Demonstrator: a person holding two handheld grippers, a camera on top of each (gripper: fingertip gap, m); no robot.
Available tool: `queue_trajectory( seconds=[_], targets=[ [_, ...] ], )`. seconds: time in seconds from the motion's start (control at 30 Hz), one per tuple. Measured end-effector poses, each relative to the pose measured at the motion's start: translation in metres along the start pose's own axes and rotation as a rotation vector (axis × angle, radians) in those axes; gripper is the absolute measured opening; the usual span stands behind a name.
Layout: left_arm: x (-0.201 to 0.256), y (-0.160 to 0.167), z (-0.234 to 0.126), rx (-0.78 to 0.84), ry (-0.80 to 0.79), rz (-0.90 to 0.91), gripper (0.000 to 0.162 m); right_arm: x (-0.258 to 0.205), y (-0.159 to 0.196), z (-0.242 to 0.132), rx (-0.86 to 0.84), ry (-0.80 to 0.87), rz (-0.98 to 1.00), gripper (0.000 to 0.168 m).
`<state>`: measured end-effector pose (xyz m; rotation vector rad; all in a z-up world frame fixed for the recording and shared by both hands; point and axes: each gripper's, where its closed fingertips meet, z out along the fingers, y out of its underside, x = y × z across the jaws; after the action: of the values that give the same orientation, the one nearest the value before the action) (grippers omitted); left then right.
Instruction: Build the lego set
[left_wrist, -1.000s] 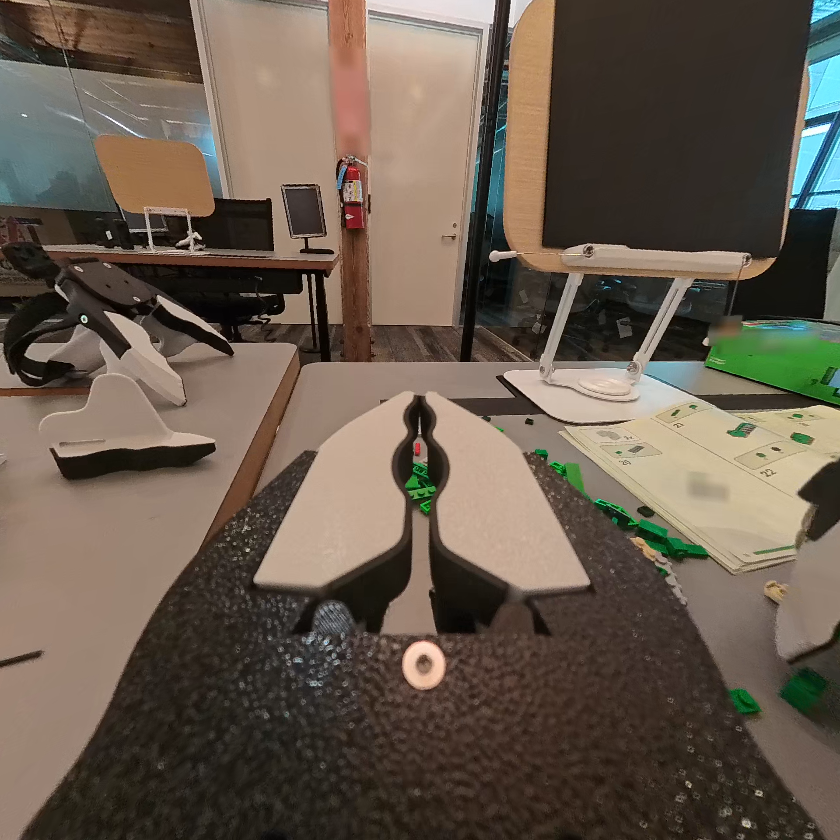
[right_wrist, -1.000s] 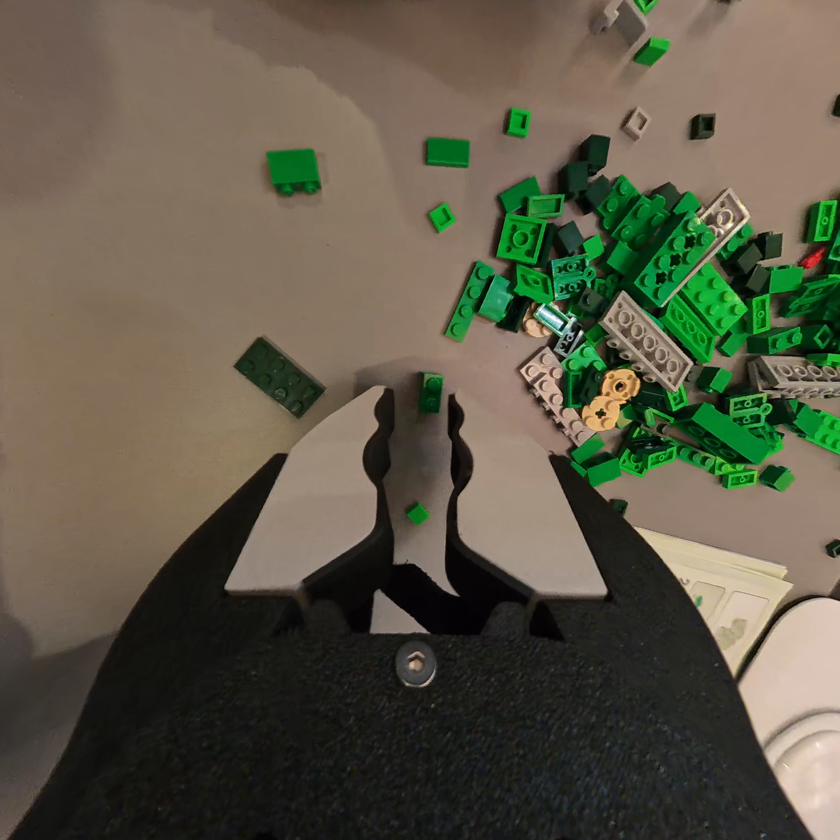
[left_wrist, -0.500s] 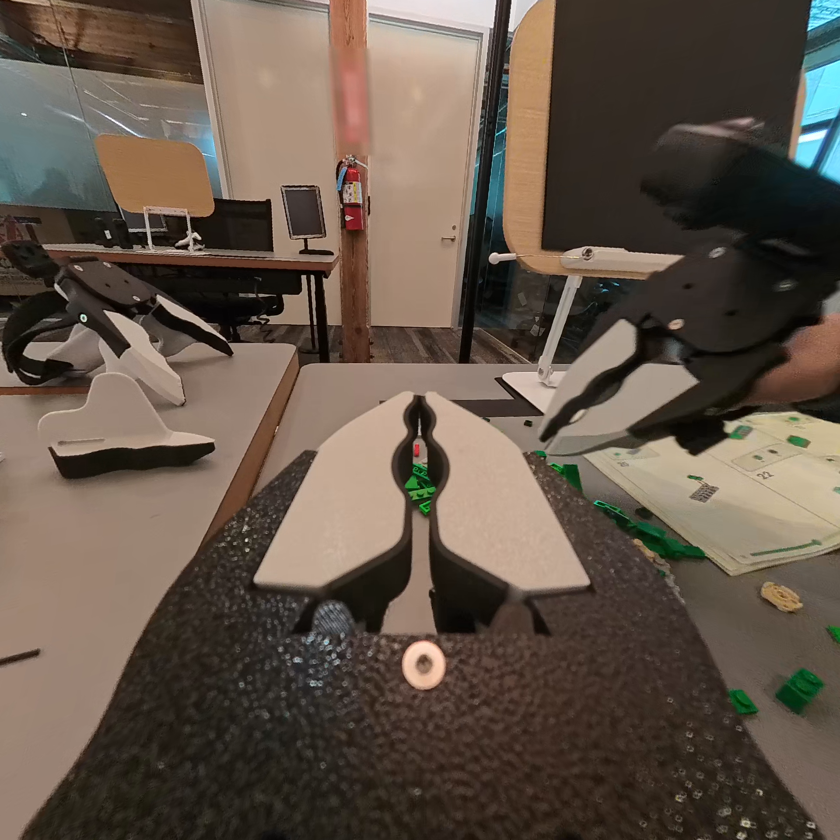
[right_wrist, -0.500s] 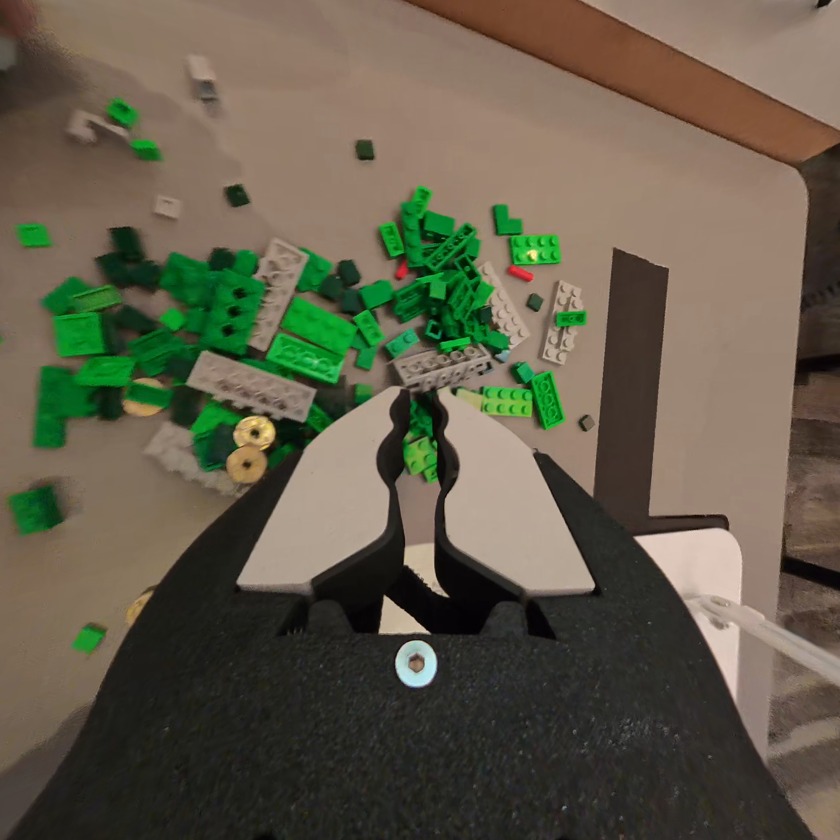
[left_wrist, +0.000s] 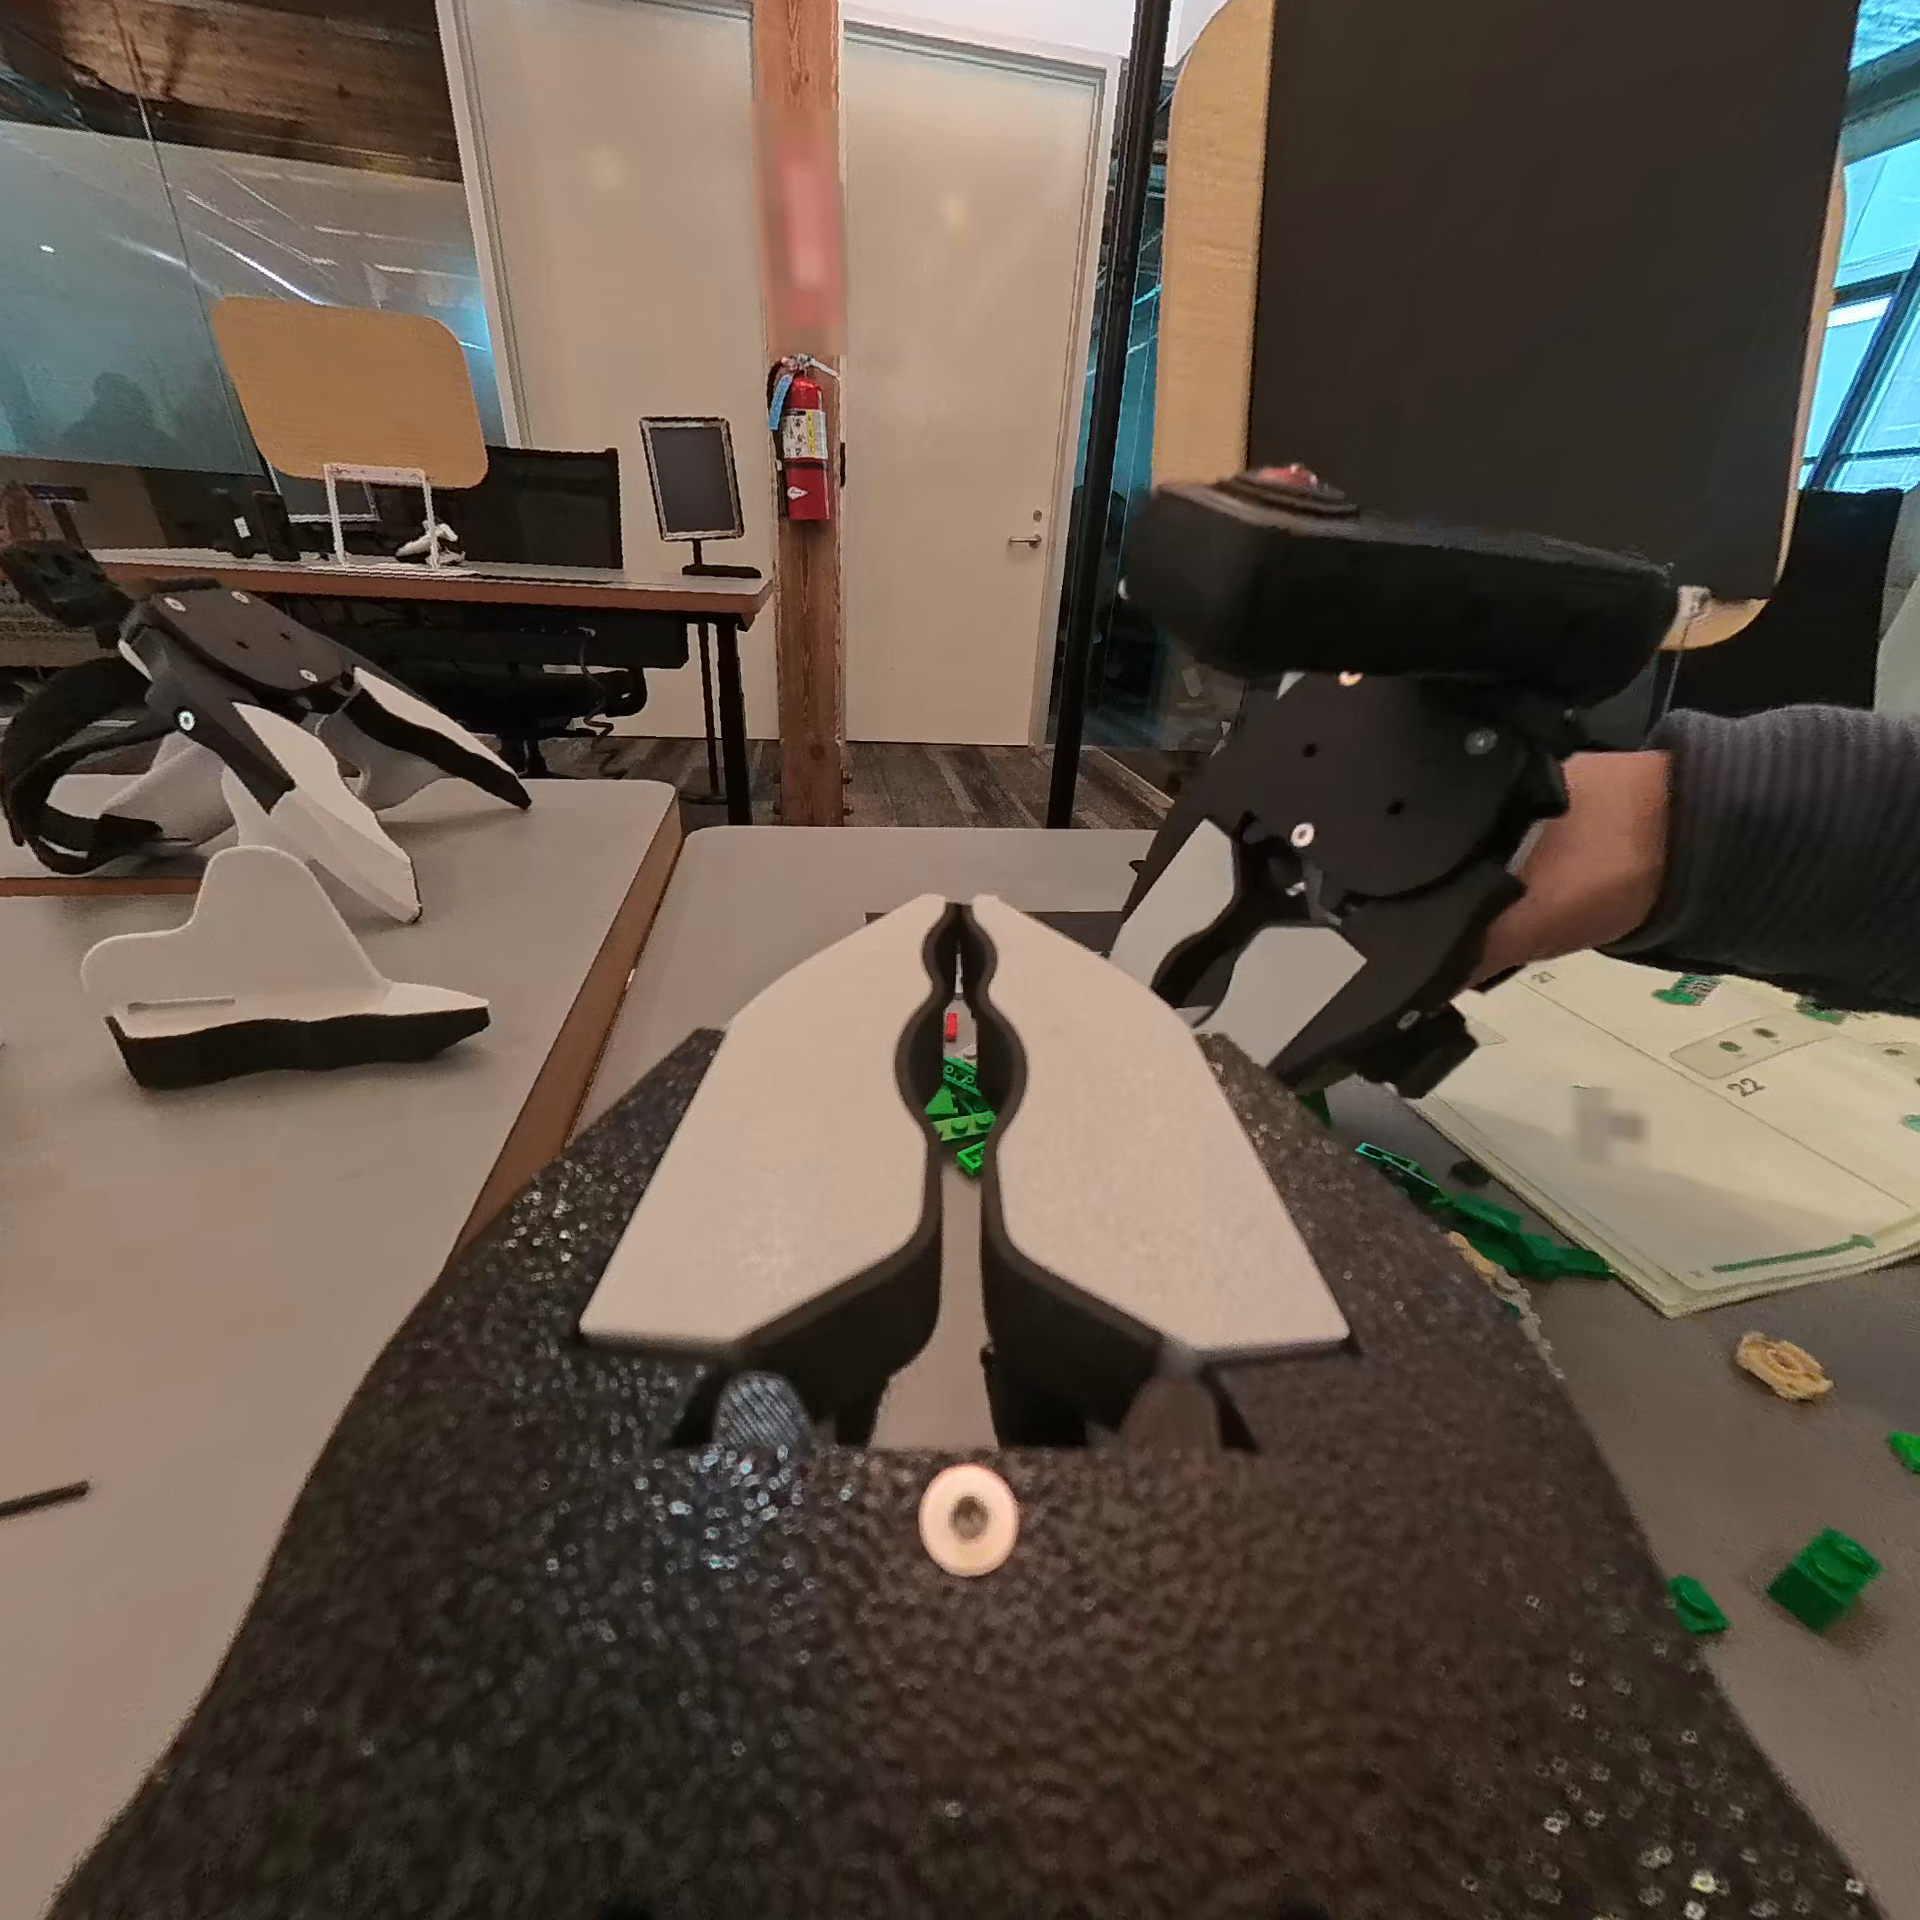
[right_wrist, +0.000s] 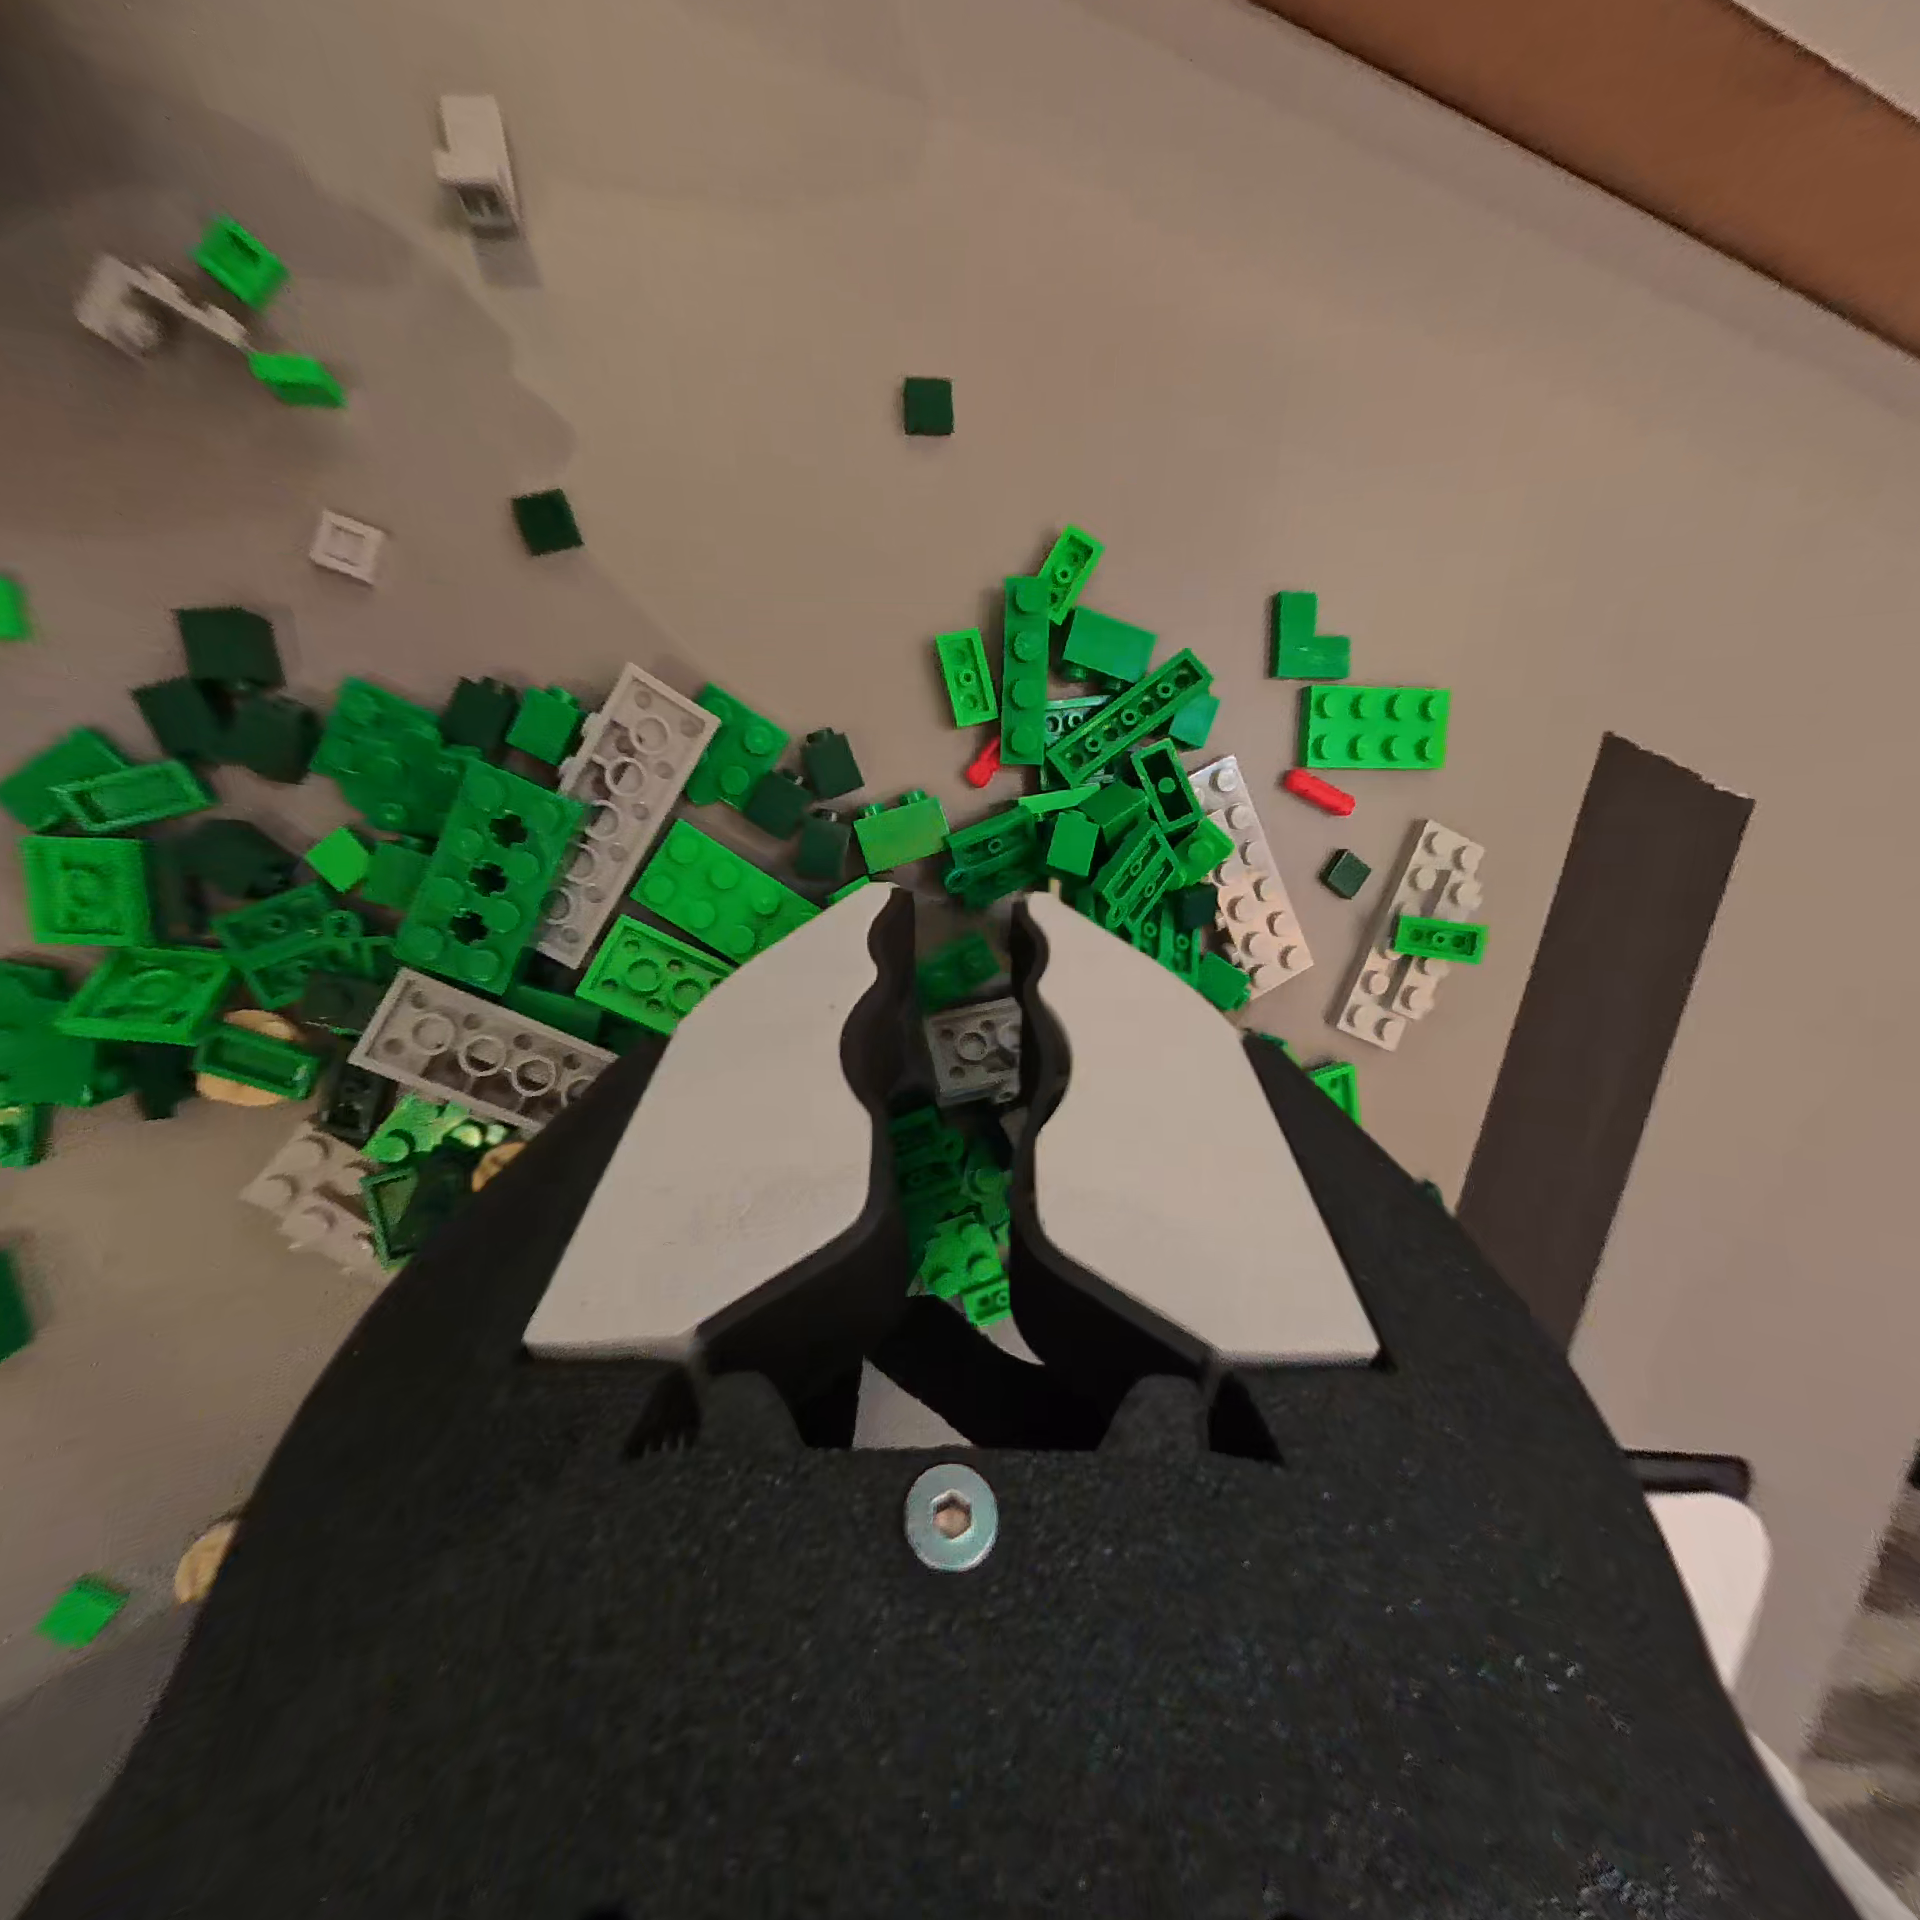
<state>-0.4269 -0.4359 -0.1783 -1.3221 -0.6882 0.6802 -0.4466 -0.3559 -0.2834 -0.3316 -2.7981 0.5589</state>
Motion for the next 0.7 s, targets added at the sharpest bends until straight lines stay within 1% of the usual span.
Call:
queue_trajectory(
  seconds=[0.17, 0.27, 0.4, 0.47, 0.57, 0.7],
  targets=[
    [0.000, 0.000, 0.000, -0.002, 0.002, -0.002, 0.000, 0.007, -0.002, 0.004, -0.028, 0.111, -0.113, 0.019],
    [0.001, 0.000, 0.000, -0.002, 0.003, -0.001, 0.000, 0.007, -0.002, 0.008, -0.063, 0.125, -0.148, 0.017],
    [0.001, 0.001, 0.001, -0.003, 0.004, -0.003, 0.000, 0.015, -0.001, 0.009, -0.088, 0.172, -0.162, 0.004],
    [0.000, 0.001, 0.000, -0.003, 0.003, -0.005, 0.000, 0.015, -0.001, 0.007, -0.059, 0.163, -0.123, 0.003],
    [0.000, 0.001, 0.000, -0.002, 0.003, -0.010, 0.000, 0.015, -0.002, -0.001, 0.031, 0.119, -0.013, 0.002],
    [0.000, 0.000, 0.000, 0.000, 0.003, -0.014, 0.000, 0.009, -0.005, -0.019, 0.209, -0.050, 0.225, 0.002]
  ],
)
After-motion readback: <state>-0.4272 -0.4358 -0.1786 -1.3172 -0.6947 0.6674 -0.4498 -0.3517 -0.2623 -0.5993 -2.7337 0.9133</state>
